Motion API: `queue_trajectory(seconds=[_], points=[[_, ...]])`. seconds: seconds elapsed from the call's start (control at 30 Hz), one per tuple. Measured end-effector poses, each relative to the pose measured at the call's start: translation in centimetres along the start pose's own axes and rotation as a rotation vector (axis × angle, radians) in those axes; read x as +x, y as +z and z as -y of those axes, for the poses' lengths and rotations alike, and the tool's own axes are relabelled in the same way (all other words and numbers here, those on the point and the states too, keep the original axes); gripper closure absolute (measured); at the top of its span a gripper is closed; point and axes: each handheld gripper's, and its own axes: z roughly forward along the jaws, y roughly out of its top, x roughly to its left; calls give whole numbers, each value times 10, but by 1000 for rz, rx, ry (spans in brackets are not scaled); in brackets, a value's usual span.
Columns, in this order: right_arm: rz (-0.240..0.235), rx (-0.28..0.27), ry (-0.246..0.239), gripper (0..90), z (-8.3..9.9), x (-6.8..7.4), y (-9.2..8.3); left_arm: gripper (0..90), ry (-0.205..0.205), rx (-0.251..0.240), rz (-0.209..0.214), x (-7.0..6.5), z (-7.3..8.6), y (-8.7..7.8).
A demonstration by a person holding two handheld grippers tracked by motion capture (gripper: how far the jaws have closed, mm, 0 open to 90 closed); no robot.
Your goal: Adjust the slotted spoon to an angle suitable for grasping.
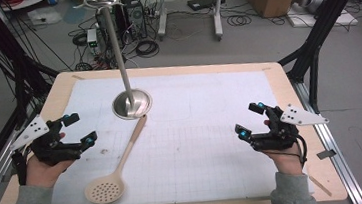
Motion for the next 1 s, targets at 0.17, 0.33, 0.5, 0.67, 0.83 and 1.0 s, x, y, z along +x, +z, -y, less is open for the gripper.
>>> queue_trajectory(seconds=[0.17, 0.33, 0.5, 0.67, 0.83, 1.0], points=[[-3, 1, -3, 97, 1, 2, -2, 84, -8, 2, 11, 0, 1, 4], [-1, 3, -9, 97, 1, 6, -5, 228, -13, 28, 35, -2, 2, 11], [1, 16, -15, 97, 4, 5, -6, 406, -5, 80, 49, -2, 4, 19], [5, 34, -15, 97, 6, 5, -5, 581, -9, 147, 34, -3, 9, 24], [1, 41, -23, 97, 5, 7, -4, 713, -14, 185, 31, -3, 14, 27], [-1, 52, -28, 97, 6, 8, -1, 864, 23, 227, 40, -5, 20, 33]])
